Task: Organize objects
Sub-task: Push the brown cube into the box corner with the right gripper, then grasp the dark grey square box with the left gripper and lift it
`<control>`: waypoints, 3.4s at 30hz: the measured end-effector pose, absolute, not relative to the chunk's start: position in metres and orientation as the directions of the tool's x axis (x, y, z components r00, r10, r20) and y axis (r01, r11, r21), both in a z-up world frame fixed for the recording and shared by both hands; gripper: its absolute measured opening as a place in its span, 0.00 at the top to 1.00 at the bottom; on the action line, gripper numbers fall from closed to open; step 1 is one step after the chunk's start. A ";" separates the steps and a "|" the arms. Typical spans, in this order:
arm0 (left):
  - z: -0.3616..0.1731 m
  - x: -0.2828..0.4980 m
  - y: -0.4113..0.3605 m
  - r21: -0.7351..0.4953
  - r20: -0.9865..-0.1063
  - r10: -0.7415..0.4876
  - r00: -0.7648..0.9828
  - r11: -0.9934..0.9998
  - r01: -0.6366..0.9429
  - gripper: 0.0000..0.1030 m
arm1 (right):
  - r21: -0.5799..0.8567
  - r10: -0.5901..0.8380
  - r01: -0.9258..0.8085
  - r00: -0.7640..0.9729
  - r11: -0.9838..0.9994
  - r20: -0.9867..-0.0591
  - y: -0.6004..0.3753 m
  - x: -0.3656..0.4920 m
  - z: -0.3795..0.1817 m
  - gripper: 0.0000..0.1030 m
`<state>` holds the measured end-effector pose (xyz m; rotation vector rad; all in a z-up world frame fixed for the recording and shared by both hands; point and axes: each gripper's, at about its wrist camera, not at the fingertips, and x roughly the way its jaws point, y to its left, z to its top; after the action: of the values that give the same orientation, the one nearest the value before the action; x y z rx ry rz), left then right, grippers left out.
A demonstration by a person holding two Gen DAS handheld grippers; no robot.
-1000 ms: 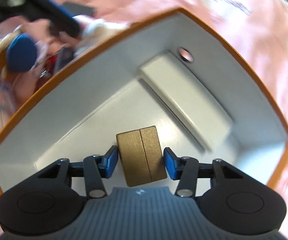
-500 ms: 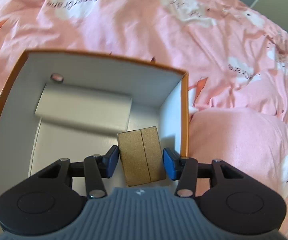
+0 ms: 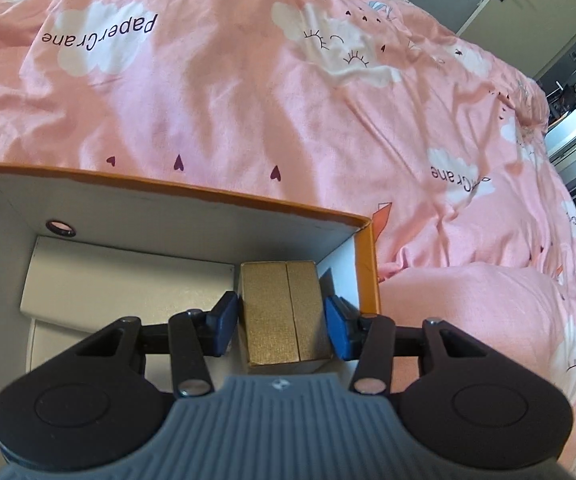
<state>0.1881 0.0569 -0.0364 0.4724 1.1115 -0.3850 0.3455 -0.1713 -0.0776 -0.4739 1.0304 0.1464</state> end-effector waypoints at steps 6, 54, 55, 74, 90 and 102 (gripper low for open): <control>-0.038 0.188 0.057 0.165 -0.918 -0.062 0.391 0.839 0.518 0.38 | -0.274 -0.052 -0.373 0.508 0.886 -0.860 -0.178 0.345 -0.071 0.51; 0.006 0.157 0.079 0.048 -0.875 -0.129 0.466 0.936 0.350 0.44 | -0.005 0.342 -0.571 0.498 0.821 -0.796 -0.173 0.243 -0.018 0.91; 0.009 0.151 0.080 0.028 -0.872 -0.149 0.467 0.936 0.350 0.45 | 0.017 0.367 -0.573 0.502 0.820 -0.783 -0.170 0.236 -0.012 0.91; -0.024 0.124 0.112 -0.107 -0.892 -0.183 0.414 0.974 0.200 0.42 | 0.156 0.555 -0.778 0.277 0.608 -0.784 -0.077 0.171 -0.030 0.87; -0.103 0.170 0.158 -0.313 -0.924 -0.221 0.313 0.906 -0.284 0.28 | -0.018 0.287 -0.840 0.206 0.543 -0.935 -0.011 0.226 -0.081 0.48; -0.104 0.167 0.153 -0.325 -0.894 -0.189 0.407 0.899 -0.294 0.50 | -0.092 0.328 -0.822 0.324 0.563 -0.887 0.003 0.254 -0.082 0.51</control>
<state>0.1670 0.1534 -0.1036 -0.4758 1.1626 0.0694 0.2543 0.0028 -0.0820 -0.6042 0.9639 0.8174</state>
